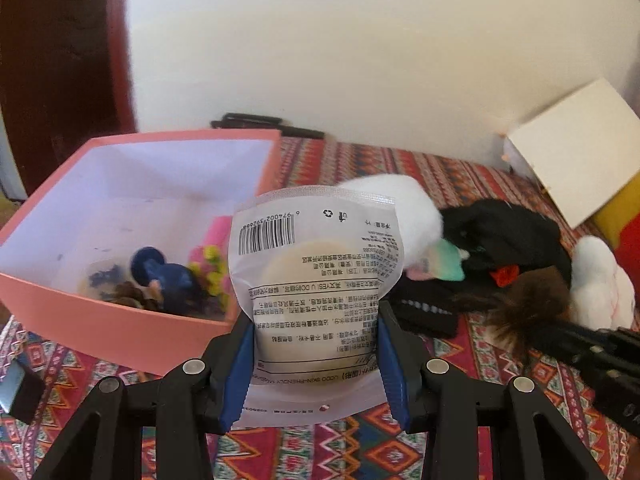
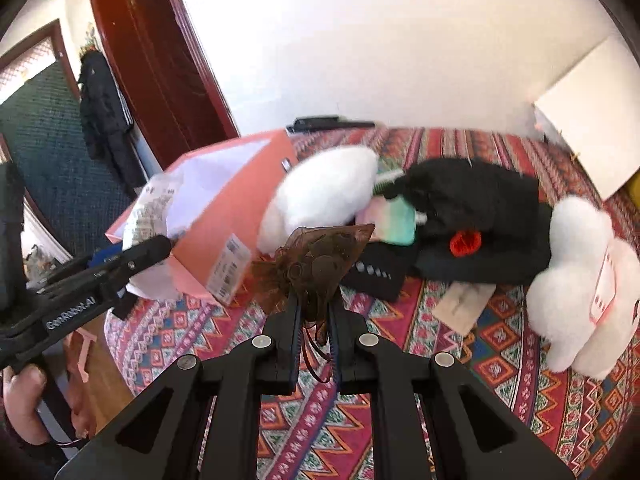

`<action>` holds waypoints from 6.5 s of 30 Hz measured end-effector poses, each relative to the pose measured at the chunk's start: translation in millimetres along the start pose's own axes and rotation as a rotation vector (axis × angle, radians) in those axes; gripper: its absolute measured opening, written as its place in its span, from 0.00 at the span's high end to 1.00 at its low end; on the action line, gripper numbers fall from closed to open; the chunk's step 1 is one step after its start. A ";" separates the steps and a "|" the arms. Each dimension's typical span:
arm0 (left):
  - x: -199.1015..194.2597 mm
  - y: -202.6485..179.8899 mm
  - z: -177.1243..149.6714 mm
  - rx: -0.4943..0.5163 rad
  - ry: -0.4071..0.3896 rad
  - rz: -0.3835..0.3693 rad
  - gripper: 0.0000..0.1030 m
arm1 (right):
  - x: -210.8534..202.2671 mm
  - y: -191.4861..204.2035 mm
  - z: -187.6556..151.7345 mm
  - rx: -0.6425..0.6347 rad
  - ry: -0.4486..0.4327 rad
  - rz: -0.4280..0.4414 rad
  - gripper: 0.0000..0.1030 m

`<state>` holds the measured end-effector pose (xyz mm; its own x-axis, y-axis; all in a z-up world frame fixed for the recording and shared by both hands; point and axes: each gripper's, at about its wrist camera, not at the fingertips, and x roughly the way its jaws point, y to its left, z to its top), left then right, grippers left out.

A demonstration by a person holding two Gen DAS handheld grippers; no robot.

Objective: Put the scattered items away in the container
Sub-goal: 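Carry the pad and tassel over the pink box and release both, then grasp the white plush toy with left tool while right grasps another plush, then carry both white plush toys into the pink box and release, then grasp the pink-green pouch with left tool while right grasps black glove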

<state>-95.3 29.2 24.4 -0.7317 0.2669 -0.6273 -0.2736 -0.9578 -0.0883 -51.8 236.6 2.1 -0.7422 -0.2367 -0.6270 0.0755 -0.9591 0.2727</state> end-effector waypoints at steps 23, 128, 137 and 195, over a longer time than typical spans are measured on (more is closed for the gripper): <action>-1.4 144.9 59.3 -0.186 -0.134 0.205 0.53 | 37.5 156.0 86.2 -0.292 -0.203 0.054 0.89; 139.0 -89.2 -17.3 0.398 0.187 0.005 0.26 | -35.1 -59.3 25.7 -0.169 -0.236 -0.933 0.32; 97.8 -83.9 -4.3 0.331 0.096 -0.054 0.29 | -47.3 -61.3 33.7 -0.200 -0.289 -0.946 0.33; 108.3 -151.7 1.4 0.337 -0.015 -0.103 0.00 | -14.0 -74.9 23.5 0.127 -0.268 -0.401 0.00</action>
<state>-133.9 203.5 -29.1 -0.6981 0.3638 -0.6167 -0.5348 -0.8376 0.1113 -62.8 315.4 7.7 -0.8423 0.2110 -0.4961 -0.3204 -0.9360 0.1458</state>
